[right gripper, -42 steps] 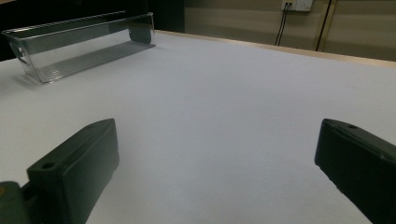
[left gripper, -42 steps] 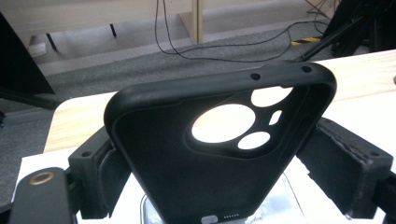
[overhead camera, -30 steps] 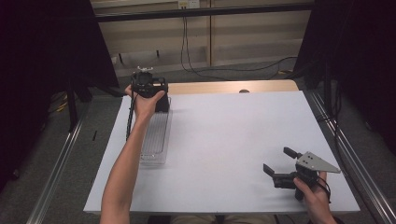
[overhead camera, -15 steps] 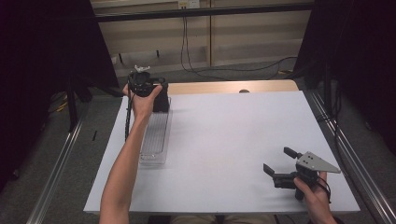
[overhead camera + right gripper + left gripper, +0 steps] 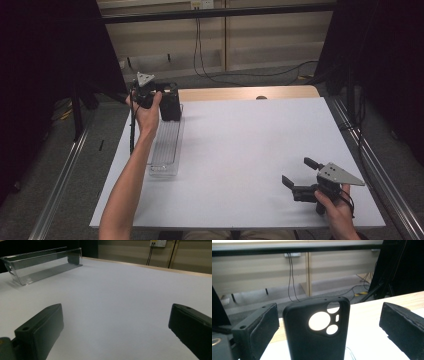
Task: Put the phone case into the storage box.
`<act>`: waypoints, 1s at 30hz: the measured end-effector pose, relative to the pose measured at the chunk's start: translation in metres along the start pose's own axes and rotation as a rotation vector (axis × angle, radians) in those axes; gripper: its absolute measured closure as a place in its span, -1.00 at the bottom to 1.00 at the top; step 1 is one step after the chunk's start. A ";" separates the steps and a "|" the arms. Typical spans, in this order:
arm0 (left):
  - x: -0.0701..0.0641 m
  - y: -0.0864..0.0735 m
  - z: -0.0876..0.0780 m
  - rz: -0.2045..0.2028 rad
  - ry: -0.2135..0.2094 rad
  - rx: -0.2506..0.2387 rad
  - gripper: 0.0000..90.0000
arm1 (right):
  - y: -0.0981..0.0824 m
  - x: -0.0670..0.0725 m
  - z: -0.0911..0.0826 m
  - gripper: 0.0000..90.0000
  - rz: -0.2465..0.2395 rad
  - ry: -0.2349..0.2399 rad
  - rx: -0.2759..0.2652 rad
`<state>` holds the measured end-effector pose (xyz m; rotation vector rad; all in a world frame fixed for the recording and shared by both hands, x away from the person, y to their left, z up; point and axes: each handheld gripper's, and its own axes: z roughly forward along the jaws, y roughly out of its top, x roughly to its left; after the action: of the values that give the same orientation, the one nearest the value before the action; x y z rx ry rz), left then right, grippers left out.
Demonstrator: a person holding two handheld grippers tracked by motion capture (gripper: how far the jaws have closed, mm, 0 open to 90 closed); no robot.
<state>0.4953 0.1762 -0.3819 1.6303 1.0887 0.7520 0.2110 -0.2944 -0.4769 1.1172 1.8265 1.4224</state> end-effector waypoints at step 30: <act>-0.001 -0.043 -0.079 -0.006 -0.058 -0.121 -0.95 | 0.002 0.001 -0.002 -1.00 -0.007 -0.018 -0.017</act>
<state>0.4137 0.2106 -0.3983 1.5366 0.9881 0.7482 0.2094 -0.2947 -0.4745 1.1105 1.8003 1.4170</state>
